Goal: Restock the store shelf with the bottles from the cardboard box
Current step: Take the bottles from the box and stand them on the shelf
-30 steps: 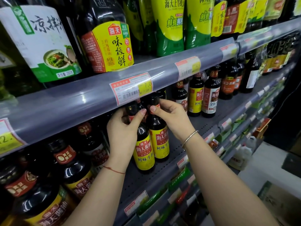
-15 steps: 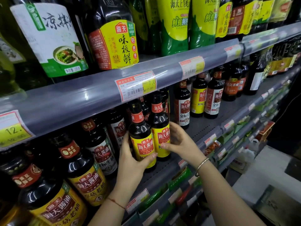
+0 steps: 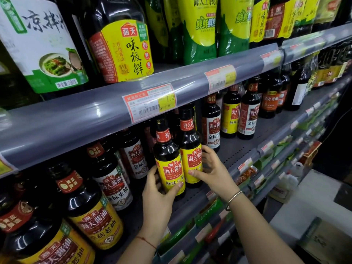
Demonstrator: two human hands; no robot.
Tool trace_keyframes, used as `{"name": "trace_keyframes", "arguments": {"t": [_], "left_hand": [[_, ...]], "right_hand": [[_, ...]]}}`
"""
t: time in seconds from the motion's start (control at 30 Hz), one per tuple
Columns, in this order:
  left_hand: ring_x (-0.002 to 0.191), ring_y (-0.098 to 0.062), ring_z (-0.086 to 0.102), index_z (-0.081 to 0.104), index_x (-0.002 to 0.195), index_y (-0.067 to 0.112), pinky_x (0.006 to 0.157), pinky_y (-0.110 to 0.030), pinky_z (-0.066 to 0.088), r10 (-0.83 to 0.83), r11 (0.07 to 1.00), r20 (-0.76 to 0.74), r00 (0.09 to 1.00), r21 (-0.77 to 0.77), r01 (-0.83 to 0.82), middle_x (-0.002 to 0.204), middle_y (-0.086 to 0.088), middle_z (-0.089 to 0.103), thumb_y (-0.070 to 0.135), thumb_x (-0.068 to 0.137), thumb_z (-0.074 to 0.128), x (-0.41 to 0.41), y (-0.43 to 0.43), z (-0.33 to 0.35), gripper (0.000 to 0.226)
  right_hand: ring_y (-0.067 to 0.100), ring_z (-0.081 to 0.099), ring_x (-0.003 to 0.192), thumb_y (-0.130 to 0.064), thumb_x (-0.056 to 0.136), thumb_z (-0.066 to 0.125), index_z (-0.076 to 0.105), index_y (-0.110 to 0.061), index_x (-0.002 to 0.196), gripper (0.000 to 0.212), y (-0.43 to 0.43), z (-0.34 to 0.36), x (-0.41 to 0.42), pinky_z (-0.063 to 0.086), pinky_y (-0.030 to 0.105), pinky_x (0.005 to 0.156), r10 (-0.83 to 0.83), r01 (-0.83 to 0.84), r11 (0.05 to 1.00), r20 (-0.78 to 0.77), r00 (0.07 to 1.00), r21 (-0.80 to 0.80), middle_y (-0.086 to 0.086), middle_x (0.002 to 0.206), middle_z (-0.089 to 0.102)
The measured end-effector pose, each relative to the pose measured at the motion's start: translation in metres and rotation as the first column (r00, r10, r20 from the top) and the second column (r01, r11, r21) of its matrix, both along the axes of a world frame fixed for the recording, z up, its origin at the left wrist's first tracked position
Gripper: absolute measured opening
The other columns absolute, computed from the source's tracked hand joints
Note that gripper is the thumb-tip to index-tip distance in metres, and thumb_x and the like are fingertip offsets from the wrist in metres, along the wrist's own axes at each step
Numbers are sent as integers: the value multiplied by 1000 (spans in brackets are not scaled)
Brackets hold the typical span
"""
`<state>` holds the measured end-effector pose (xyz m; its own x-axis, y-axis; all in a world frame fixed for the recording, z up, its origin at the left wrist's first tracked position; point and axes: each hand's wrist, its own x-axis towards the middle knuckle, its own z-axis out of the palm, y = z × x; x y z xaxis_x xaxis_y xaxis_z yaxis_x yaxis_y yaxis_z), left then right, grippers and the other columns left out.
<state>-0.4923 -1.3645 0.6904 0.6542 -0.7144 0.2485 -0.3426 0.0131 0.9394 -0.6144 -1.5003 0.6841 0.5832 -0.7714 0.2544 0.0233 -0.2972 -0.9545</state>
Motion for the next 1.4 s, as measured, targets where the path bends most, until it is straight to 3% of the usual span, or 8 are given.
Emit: {"name": "trace_keyframes", "arguments": {"t": [0.13,0.3,0.4,0.5,0.73,1.23,1.33,1.4], "left_hand": [[99,11,57,40,129,38,77,-10,48,-21,1000,-8,1000,-9,21,110,27,55,20,72,81,-15,-27,1,72],[96,23,52,40,126,42,73,3,42,-45,998,-48,998,-38,44,112,22,55,17,75,79,-40,-63,1,69],[99,17,54,38,120,47,76,-3,45,-53,998,-57,997,-40,51,112,24,56,16,76,78,-50,-85,-2,68],[106,3,56,38,121,49,87,-17,45,-59,998,-32,998,-37,58,118,17,58,16,74,79,-57,-103,-3,70],[115,-7,56,38,132,43,98,-38,50,-62,998,-25,998,-29,61,128,11,57,22,76,77,-61,-131,-9,71],[118,-8,53,23,144,34,96,-27,46,-88,996,-85,992,-15,87,138,5,49,24,77,77,-66,-130,-8,86],[125,-6,43,19,146,34,98,-26,39,-94,996,-74,993,-2,94,146,4,41,26,77,77,-69,-122,-2,90],[122,-7,43,19,146,32,93,-22,38,-83,997,-35,996,-7,83,143,4,39,27,78,75,-72,-111,2,88]], "right_hand": [[-12,53,109,-12,75,75,37,-52,121,72,-25,4,-16,47,10,87,-16,16,1000,-12,1000,18,-16,125,55],[7,55,118,-12,76,75,36,-36,136,76,-59,3,-40,47,39,100,-37,38,999,-19,999,33,-5,128,58],[11,57,118,-12,76,75,36,-36,135,75,-76,5,-51,48,37,99,-46,46,998,-19,999,33,0,128,58],[4,59,113,-11,77,73,37,-53,120,70,-92,8,-61,51,26,93,-56,57,998,-31,998,32,0,127,59],[16,56,121,-8,77,73,30,-31,139,79,-120,5,-73,45,48,103,-29,30,994,-14,999,104,7,132,56],[15,45,131,-20,82,71,24,-40,143,80,-107,4,-73,41,46,107,-77,80,995,-41,996,67,0,143,46],[13,42,133,-21,81,71,21,-40,145,83,-95,7,-76,40,40,108,-139,141,986,-32,990,90,-1,146,42],[10,40,132,-23,83,69,24,-34,146,79,-83,9,-83,40,26,103,-211,215,973,-53,976,81,-4,145,41]]}}
